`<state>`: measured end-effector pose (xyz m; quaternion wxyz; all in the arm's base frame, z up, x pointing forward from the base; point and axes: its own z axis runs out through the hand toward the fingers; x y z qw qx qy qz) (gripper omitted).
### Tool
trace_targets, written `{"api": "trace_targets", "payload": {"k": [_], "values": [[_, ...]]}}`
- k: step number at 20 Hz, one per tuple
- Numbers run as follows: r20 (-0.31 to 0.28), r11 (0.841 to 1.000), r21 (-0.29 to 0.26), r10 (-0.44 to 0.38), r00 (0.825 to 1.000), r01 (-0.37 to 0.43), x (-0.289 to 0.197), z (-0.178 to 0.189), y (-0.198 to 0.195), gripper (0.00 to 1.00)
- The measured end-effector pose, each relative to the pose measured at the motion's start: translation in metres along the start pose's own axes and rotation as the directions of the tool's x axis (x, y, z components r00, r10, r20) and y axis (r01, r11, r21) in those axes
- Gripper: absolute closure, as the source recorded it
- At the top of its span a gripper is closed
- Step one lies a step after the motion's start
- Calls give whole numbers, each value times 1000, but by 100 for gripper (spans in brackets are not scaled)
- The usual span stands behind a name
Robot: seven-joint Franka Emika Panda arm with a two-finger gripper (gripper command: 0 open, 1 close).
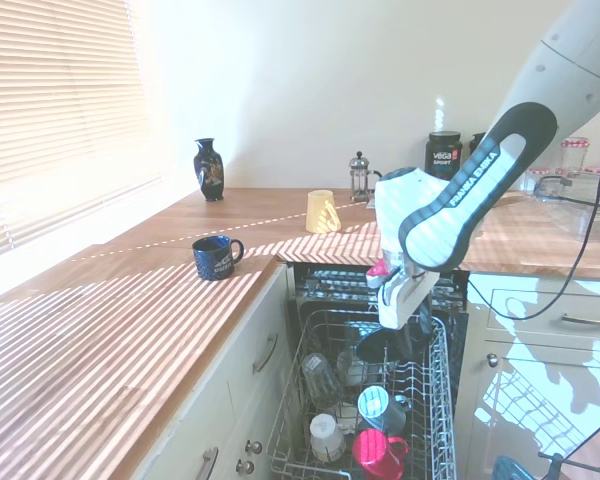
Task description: Remove a mug cup out of the dishwasher
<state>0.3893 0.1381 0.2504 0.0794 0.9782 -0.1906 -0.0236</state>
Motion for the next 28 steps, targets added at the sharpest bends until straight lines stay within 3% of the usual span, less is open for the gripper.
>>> {"api": "trace_targets", "payload": {"k": [5,11,19,28], "values": [[22,990,-87,-109,994,111,-26,43,-37,0],[71,967,-141,-203,977,211,-35,93,-83,0],[136,936,-179,-282,950,303,-30,148,-104,0],[154,904,-196,-355,922,380,-4,182,-116,0]]}}
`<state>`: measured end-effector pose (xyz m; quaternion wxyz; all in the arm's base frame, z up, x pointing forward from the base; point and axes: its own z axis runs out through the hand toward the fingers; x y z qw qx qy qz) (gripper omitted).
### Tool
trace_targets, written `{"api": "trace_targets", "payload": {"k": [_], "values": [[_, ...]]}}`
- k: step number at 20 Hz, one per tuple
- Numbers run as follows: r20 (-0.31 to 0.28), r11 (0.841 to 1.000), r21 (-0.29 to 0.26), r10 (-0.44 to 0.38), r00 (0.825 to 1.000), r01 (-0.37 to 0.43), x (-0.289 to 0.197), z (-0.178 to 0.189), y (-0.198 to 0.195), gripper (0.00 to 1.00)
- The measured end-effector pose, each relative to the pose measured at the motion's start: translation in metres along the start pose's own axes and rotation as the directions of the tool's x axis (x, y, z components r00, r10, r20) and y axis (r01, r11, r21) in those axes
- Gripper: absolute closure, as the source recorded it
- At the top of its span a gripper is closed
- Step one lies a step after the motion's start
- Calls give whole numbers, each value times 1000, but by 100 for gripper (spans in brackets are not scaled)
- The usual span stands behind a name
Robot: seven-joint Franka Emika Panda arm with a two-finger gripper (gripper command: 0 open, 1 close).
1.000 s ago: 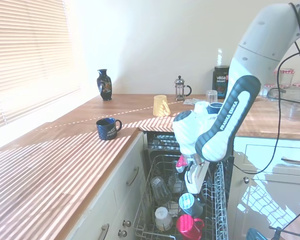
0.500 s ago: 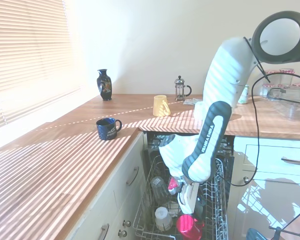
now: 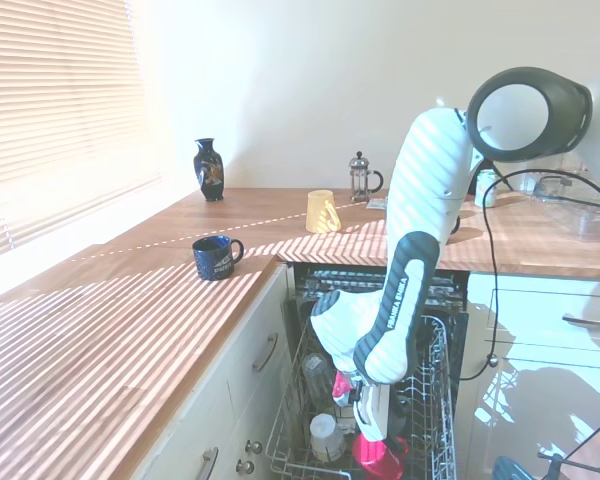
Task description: Remove a mug cup out of the dishwasher
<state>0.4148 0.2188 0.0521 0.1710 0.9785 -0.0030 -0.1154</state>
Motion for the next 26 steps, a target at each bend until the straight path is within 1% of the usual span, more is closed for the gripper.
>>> {"api": "trace_targets", "payload": {"k": [9,14,15,18,26], "values": [[27,999,-25,-29,999,30,-2,20,-11,0],[24,999,-24,-41,999,42,-8,19,-25,0],[22,999,-22,-45,999,45,-10,18,-29,100],[14,999,-17,-50,999,50,-12,15,-38,100],[20,999,-14,-35,999,35,-12,19,-39,100]]}}
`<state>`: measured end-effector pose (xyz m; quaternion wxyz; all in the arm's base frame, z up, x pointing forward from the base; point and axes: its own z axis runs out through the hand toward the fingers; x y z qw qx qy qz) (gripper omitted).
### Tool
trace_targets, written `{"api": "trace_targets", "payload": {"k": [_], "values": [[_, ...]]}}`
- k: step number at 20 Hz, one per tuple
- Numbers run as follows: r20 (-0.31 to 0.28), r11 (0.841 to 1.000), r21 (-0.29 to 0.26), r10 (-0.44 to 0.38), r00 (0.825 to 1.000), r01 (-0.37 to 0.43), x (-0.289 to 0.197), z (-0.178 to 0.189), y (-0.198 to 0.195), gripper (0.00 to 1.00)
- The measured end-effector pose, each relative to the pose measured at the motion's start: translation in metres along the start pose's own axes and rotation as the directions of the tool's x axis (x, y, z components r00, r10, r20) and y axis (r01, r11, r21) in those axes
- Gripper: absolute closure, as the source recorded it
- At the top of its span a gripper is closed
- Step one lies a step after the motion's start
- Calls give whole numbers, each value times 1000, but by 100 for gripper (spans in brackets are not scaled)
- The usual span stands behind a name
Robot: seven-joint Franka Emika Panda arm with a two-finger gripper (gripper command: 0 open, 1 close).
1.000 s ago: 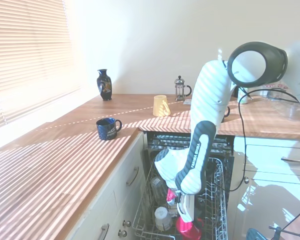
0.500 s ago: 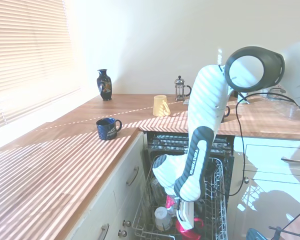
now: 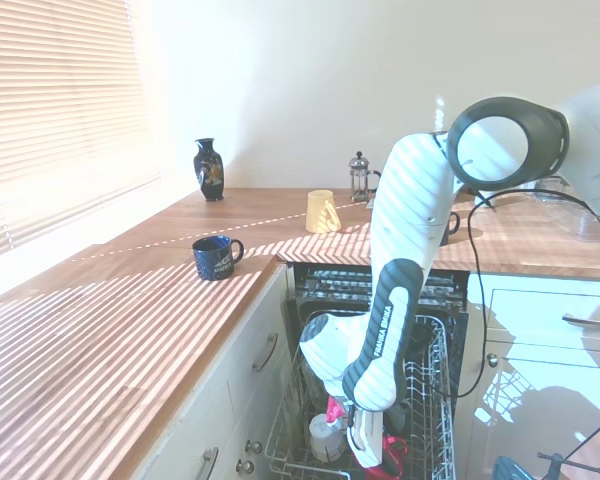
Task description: Remove a mug cup out of the dishwasher
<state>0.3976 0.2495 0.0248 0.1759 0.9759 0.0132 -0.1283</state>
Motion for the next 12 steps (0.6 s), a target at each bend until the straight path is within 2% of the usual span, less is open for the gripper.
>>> {"api": "trace_targets", "payload": {"k": [12], "values": [[-11,1000,10,8,1000,-8,2,5,-6,100]]}}
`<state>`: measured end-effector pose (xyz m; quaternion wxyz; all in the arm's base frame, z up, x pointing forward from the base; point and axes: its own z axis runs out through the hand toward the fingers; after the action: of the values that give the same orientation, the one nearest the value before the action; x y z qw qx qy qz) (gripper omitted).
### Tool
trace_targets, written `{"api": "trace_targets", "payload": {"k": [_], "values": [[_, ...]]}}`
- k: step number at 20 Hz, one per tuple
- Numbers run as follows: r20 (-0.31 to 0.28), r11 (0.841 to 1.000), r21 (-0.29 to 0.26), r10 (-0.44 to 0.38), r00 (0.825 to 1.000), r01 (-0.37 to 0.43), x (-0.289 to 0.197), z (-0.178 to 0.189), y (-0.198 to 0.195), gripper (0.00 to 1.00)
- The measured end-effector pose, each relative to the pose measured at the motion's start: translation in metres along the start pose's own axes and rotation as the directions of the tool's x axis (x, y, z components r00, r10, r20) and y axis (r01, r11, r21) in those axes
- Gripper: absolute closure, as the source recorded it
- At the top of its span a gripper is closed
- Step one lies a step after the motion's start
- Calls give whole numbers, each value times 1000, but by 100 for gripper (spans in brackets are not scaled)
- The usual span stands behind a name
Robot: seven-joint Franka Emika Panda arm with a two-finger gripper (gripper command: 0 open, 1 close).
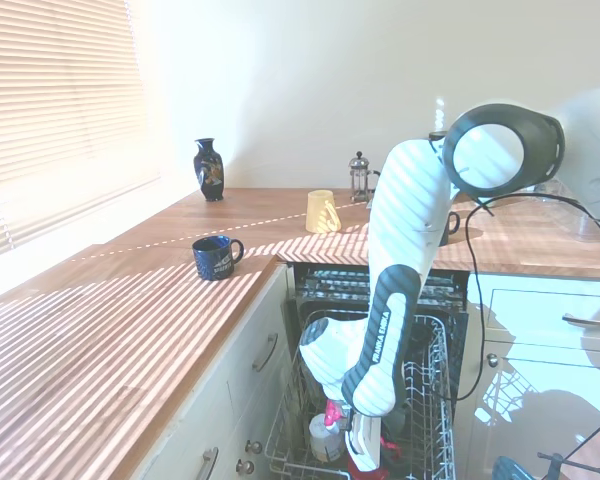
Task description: Remove a mug cup out of the dishwasher
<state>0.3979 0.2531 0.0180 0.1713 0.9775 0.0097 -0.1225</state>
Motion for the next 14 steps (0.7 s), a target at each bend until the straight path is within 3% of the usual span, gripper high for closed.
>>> {"api": "trace_targets", "payload": {"k": [14], "values": [[-4,999,-14,36,999,-36,-3,0,-3,100]]}}
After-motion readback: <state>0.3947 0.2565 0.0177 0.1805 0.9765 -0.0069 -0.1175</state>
